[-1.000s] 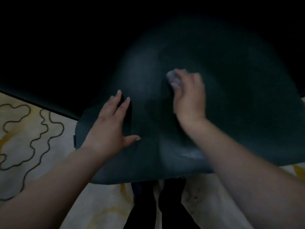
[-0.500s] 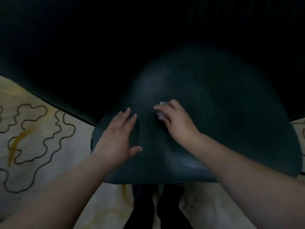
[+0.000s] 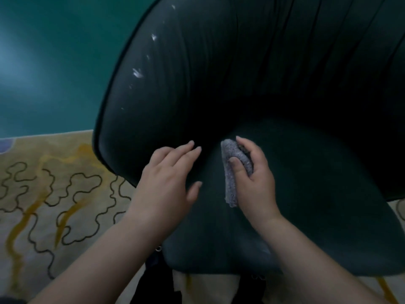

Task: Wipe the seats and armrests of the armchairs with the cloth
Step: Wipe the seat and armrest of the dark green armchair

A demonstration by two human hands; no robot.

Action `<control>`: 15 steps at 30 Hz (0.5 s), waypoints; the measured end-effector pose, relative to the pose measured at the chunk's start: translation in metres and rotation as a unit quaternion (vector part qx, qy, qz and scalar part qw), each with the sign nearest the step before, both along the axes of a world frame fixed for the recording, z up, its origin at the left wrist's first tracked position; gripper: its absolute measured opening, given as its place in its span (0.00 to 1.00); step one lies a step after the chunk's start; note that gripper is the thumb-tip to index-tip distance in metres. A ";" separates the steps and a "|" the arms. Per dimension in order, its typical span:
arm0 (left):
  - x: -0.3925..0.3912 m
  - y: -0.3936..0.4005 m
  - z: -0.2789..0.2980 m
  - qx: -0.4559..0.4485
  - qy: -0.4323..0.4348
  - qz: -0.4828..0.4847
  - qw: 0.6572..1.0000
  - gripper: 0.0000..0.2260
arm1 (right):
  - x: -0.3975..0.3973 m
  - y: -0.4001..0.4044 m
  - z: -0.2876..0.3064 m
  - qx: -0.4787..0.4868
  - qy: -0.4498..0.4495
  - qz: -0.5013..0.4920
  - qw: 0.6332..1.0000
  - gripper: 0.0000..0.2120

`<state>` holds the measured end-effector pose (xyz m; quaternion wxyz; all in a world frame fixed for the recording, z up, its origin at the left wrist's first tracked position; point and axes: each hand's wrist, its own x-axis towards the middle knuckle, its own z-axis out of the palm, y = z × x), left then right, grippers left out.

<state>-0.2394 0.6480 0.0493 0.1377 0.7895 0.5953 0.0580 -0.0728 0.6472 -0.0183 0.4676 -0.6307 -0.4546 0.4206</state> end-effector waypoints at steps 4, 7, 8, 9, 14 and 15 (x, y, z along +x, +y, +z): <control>-0.031 0.022 0.038 0.053 -0.051 -0.023 0.997 0.28 | -0.041 0.020 0.022 0.023 0.039 -0.049 0.998 0.18; -0.073 0.040 0.061 0.072 -0.072 -0.010 0.995 0.31 | -0.073 0.030 0.039 0.032 0.058 -0.074 0.995 0.18; -0.089 0.047 0.066 0.059 -0.073 0.005 0.996 0.33 | -0.083 0.032 0.044 0.033 0.063 -0.079 0.994 0.18; -0.104 0.055 0.069 0.038 -0.073 0.021 0.996 0.36 | -0.093 0.034 0.050 0.035 0.063 -0.085 0.994 0.18; -0.153 0.089 0.058 -0.120 -0.085 -0.001 0.989 0.50 | -0.140 0.049 0.071 0.086 0.020 -0.117 0.989 0.14; -0.156 0.093 0.054 -0.146 -0.092 -0.017 0.985 0.51 | -0.152 0.053 0.074 0.106 -0.006 -0.108 0.988 0.14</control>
